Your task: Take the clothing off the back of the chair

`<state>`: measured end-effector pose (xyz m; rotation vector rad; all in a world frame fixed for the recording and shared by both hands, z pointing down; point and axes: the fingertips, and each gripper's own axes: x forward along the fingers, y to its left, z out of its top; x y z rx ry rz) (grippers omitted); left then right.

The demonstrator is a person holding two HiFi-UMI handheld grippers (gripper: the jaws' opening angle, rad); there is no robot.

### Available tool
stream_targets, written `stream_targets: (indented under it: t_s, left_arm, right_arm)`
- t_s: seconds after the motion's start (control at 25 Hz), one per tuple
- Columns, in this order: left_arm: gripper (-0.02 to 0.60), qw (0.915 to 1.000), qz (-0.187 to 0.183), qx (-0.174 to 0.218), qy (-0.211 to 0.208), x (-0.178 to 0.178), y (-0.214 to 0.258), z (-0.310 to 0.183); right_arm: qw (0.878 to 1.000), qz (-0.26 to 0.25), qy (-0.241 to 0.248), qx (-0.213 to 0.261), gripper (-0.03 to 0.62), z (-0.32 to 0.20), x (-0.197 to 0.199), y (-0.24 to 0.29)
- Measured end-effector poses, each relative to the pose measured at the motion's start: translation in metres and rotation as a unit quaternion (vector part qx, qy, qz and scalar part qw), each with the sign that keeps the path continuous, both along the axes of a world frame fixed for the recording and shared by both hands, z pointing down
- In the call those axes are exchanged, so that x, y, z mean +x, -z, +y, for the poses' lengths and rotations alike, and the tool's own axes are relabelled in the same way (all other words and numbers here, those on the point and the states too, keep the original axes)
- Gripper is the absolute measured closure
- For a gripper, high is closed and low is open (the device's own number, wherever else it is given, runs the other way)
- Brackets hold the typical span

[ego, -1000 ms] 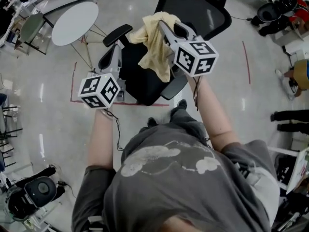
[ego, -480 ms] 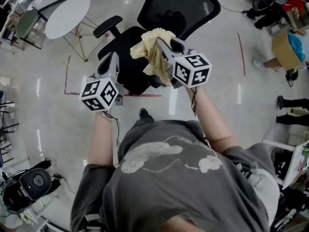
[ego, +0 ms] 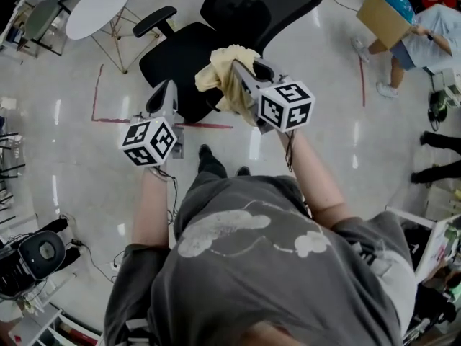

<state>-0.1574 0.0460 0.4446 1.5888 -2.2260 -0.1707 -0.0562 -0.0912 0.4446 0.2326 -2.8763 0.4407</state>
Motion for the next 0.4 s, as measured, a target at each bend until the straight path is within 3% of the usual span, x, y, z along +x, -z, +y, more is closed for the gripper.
stream_targets:
  t_s: [0.4]
  left_arm:
    - [0.581, 0.9995, 0.019, -0.017, 0.016, 0.041, -0.024, 0.021]
  right_arm:
    - [0.999, 0.026, 0.001, -0.034, 0.533, 0.009, 0.046, -0.035]
